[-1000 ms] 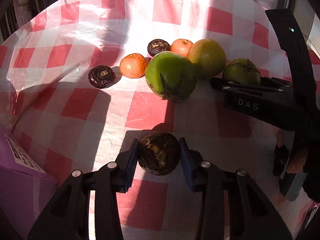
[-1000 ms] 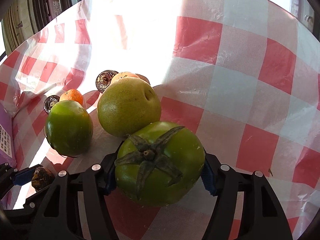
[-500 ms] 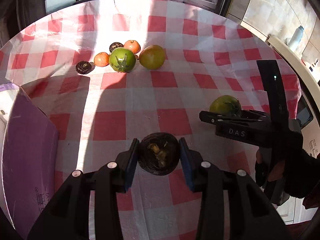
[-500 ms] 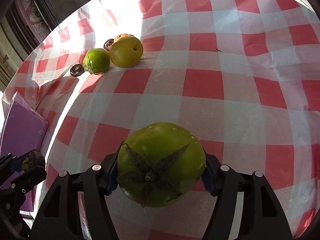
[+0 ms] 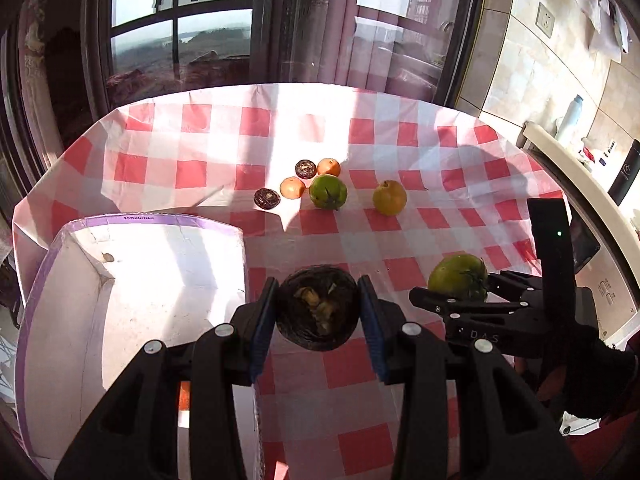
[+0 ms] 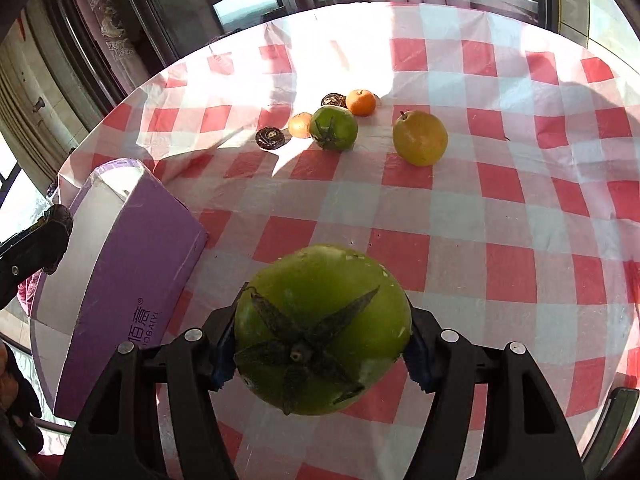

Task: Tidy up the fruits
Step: 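Carry both fruits into the white box and open both grippers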

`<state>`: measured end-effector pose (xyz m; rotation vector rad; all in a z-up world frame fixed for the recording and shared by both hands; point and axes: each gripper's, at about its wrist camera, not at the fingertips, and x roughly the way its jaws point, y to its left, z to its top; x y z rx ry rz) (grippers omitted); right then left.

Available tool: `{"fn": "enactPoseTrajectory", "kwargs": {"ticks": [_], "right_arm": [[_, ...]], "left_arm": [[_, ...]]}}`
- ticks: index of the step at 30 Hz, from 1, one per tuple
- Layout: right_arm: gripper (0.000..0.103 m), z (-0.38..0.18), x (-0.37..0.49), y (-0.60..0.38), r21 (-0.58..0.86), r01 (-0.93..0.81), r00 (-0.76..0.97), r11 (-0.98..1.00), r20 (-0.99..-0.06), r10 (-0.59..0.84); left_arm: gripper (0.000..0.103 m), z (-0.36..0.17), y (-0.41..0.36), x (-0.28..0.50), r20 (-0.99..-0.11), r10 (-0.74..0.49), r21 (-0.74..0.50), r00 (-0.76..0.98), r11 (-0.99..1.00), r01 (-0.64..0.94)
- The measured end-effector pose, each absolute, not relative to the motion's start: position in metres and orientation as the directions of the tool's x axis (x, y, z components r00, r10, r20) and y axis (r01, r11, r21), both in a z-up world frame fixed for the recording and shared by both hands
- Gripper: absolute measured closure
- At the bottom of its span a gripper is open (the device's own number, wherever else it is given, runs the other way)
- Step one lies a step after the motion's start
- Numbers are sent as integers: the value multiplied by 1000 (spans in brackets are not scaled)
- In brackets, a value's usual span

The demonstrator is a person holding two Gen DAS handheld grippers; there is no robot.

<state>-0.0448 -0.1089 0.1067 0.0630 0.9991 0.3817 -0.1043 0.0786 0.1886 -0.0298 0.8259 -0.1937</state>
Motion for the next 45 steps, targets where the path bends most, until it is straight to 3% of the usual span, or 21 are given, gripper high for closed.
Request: {"fn": "enactPoseTrajectory", "kwargs": {"ticks": [8, 13, 19, 28, 36, 45], "right_arm": [[38, 145, -67, -27, 241, -368, 512, 898, -754, 412], [38, 173, -92, 29, 190, -508, 516, 840, -713, 474], [38, 162, -123, 96, 105, -698, 371, 708, -794, 482], [38, 93, -159, 183, -31, -910, 132, 414, -967, 218], [38, 39, -159, 207, -60, -947, 56, 316, -998, -22], [38, 35, -148, 202, -48, -958, 31, 283, -997, -64]], "left_arm": [[63, 195, 182, -121, -776, -49, -36, 629, 999, 33], [63, 176, 221, -111, -822, -15, -11, 569, 1000, 11], [63, 135, 251, -80, -883, 20, 34, 469, 999, 23], [63, 90, 259, -37, -935, -2, 33, 356, 995, 91], [63, 55, 245, -17, -968, -16, 28, 249, 985, 170], [63, 50, 261, -9, -964, -97, -62, 250, 988, 145]]}}
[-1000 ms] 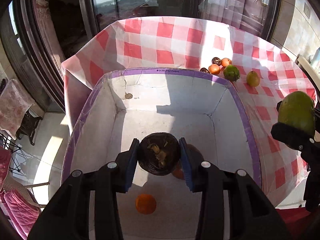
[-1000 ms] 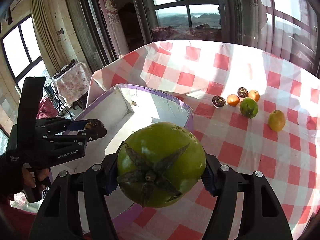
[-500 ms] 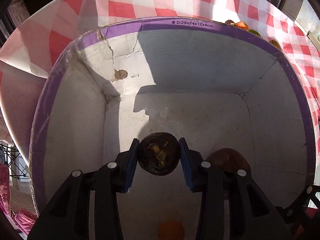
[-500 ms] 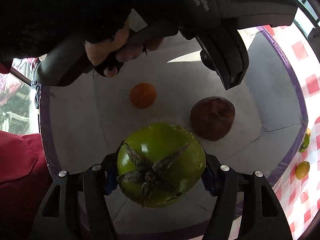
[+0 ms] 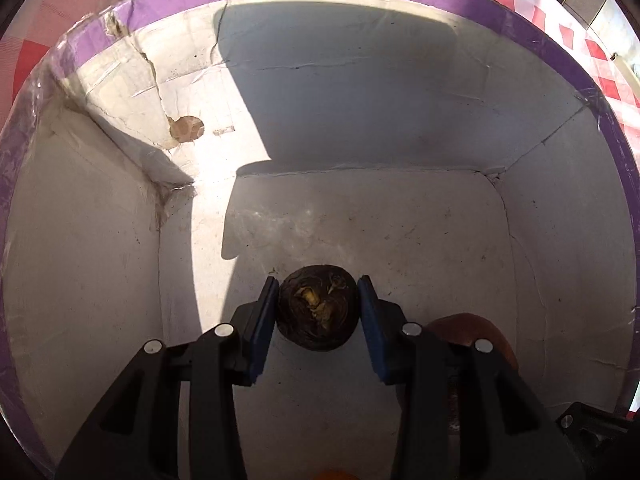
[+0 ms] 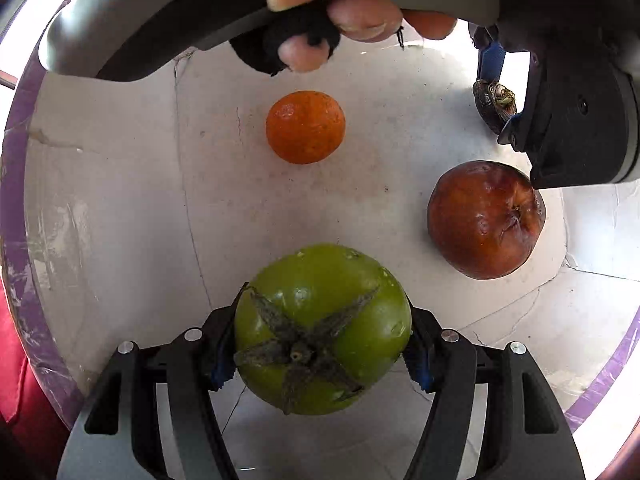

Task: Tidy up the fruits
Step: 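Carry both fruits into the white box and open both grippers, then withdraw both grippers from the box toward the remaining fruits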

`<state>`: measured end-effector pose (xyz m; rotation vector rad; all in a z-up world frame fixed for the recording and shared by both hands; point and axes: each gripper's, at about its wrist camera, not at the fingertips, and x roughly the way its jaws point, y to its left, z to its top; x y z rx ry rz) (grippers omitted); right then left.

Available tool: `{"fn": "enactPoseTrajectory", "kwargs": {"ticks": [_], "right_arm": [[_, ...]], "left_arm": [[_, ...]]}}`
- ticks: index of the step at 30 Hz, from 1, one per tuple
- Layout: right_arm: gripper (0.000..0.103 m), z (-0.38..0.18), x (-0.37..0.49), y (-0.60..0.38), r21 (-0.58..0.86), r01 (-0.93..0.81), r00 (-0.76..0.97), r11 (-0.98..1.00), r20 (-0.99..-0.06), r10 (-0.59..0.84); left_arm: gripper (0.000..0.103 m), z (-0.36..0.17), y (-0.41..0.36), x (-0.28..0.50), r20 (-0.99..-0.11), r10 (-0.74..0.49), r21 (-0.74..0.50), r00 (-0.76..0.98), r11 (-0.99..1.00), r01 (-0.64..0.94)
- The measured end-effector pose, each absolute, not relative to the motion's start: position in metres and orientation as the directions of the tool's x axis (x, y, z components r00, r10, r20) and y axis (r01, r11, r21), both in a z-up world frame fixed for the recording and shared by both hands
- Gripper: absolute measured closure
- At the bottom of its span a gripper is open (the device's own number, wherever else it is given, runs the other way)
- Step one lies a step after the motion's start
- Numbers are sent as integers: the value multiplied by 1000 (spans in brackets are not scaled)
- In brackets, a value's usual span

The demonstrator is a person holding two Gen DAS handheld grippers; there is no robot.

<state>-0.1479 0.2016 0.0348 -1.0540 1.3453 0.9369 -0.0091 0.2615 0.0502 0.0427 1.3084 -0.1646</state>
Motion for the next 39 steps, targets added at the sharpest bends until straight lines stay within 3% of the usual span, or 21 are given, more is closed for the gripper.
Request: {"fn": "enactPoseTrajectory", "kwargs": {"ticks": [7, 9, 11, 14, 19, 25, 32, 39], "right_arm": [[38, 26, -144, 197, -72, -961, 33, 267, -989, -146], [38, 25, -141, 196, -77, -958, 31, 275, -985, -169], [38, 25, -138, 193, -77, -952, 25, 297, -984, -175], [25, 34, -129, 189, -76, -934, 30, 350, -990, -135], [19, 47, -114, 183, -82, -917, 46, 391, -994, -99], [16, 63, -107, 176, -135, -900, 99, 414, -989, -107], [16, 125, -111, 162, -210, -906, 263, 367, -959, 101], [16, 198, -85, 116, -29, -807, 318, 590, -863, 393]], "left_arm": [[62, 51, 272, -17, -953, -108, -66, 284, 986, 154], [55, 50, 270, -24, -952, -105, -66, 288, 988, 142], [35, 47, 267, -31, -953, -99, -65, 287, 990, 127], [22, 46, 272, -38, -951, -98, -71, 293, 993, 99], [19, 49, 273, -46, -952, -96, -77, 292, 994, 76], [6, 76, 272, -52, -925, -92, -75, 370, 995, 59], [5, 103, 276, -59, -901, -49, -36, 430, 999, 38], [2, 122, 257, -56, -795, 10, 38, 607, 999, 33]]}}
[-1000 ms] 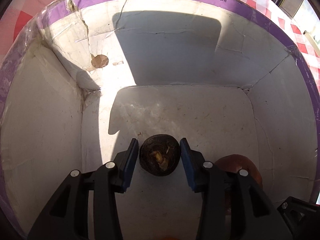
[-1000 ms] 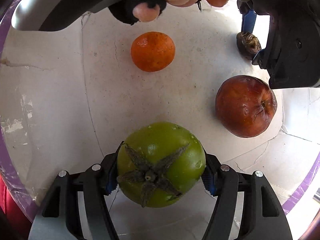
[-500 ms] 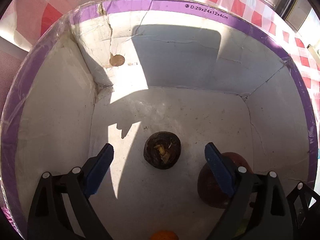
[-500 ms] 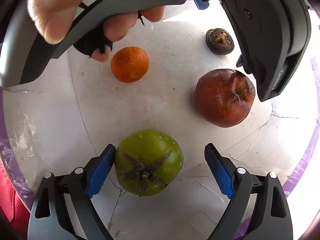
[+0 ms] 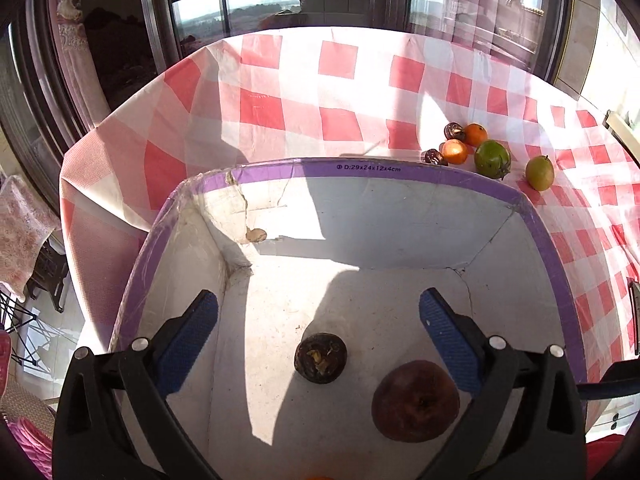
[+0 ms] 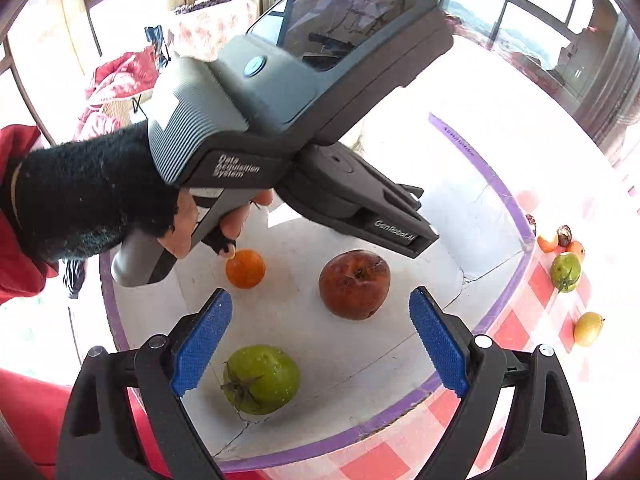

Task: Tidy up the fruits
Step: 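Withdraw both grippers from the box toward the remaining fruits, then grasp the yellow pear with the right gripper while the left grasps the green citrus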

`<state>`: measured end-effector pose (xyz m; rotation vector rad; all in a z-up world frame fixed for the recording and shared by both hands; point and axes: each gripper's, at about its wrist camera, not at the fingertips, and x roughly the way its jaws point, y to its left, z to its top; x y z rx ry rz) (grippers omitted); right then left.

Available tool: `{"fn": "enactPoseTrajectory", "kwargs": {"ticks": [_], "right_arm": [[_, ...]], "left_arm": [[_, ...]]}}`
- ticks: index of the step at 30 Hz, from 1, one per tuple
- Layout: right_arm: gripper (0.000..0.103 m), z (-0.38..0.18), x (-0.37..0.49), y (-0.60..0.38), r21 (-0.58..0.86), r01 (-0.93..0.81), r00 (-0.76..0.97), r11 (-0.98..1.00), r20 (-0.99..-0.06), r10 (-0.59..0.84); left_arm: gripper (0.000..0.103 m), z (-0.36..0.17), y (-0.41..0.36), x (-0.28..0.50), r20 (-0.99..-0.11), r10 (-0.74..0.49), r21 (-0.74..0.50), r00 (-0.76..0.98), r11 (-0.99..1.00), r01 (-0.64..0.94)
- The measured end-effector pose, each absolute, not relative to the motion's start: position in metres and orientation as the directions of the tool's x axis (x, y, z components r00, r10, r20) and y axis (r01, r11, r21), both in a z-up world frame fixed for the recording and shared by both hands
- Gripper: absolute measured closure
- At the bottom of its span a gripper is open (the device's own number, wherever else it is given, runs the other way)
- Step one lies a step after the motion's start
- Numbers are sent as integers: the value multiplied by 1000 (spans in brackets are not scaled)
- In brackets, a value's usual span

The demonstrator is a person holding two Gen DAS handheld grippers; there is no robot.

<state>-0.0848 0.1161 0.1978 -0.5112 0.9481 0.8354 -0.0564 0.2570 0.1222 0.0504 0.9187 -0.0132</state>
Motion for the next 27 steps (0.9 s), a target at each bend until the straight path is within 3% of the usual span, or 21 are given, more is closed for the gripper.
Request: {"fn": "enactPoseTrajectory", "kwargs": {"ticks": [5, 11, 17, 27], "right_arm": [[15, 237, -49, 62, 33, -695, 442, 718, -769, 463], [16, 228, -1, -23, 75, -461, 607, 884, -700, 376], [15, 156, 21, -117, 74, -263, 603, 962, -766, 224], [16, 56, 97, -191, 38, -233, 510, 972, -846, 155]], "left_arm": [[2, 147, 229, -47, -699, 191, 199, 689, 978, -68], [2, 179, 207, -42, -631, 230, 157, 740, 973, -169], [2, 182, 169, -25, -673, 173, 58, 719, 982, -182], [2, 188, 65, 25, -698, -4, -113, 716, 988, -105]]}}
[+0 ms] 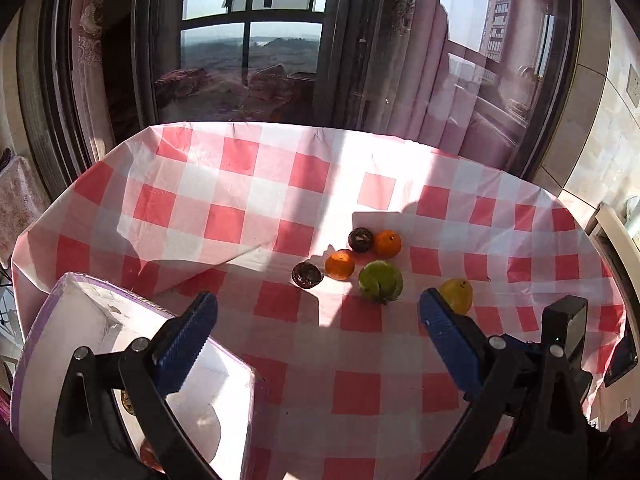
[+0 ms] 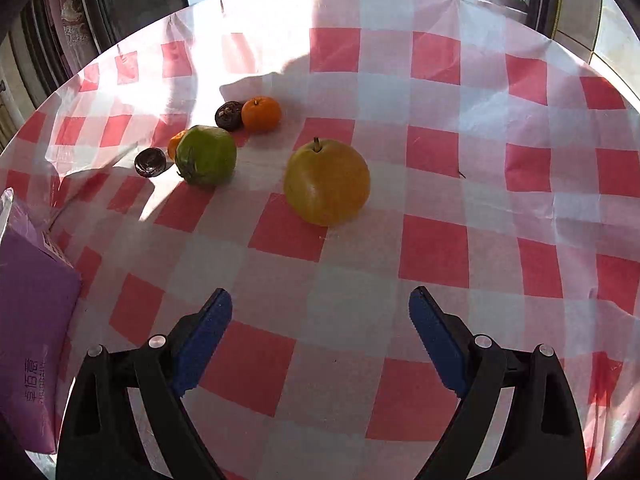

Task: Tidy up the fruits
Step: 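Grasp the yellow pear with the right gripper while the left grasps the green citrus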

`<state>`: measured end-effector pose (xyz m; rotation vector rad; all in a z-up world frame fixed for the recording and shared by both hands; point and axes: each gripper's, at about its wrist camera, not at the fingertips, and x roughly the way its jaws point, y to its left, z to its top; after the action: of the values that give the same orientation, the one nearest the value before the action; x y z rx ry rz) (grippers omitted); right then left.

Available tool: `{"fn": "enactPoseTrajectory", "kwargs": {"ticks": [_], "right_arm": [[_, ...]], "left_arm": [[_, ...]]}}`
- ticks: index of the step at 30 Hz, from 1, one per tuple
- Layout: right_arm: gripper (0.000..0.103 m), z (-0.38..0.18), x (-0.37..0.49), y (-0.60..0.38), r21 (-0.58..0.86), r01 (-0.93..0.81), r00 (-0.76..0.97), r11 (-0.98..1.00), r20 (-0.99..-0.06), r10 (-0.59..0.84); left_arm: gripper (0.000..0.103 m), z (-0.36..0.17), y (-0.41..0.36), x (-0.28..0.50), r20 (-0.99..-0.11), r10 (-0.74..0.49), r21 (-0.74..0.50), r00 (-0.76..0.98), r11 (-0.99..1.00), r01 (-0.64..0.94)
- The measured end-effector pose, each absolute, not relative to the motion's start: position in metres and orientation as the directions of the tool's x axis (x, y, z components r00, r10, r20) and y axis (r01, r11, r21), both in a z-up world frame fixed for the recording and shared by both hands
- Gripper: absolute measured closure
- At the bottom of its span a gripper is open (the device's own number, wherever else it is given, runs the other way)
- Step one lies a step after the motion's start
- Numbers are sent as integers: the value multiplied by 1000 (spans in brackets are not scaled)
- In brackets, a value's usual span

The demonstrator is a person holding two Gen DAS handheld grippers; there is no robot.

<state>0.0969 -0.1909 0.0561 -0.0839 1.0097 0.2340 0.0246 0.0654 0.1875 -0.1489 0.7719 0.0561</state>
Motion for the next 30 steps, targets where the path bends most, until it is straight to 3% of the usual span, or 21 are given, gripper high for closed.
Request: {"fn": "enactPoseTrajectory", "kwargs": {"ticks": [6, 17, 23, 27, 30], "right_arm": [[21, 34, 139, -178, -14, -302, 534, 953, -831, 157], [30, 22, 172, -170, -15, -392, 539, 920, -814, 216], [31, 21, 172, -169, 1, -407, 537, 913, -809, 240], [39, 22, 169, -169, 4, -420, 541, 908, -802, 254], [39, 22, 169, -168, 9, -421, 539, 907, -802, 258]], "left_arm": [[2, 151, 29, 60, -770, -28, -166, 638, 973, -158], [2, 76, 37, 118, -876, -90, -283, 474, 892, -353], [2, 59, 20, 159, -881, -109, -291, 461, 893, -345], [2, 46, 10, 185, -890, -83, -257, 449, 903, -343], [2, 33, 5, 199, -904, -64, -230, 424, 906, -355]]}}
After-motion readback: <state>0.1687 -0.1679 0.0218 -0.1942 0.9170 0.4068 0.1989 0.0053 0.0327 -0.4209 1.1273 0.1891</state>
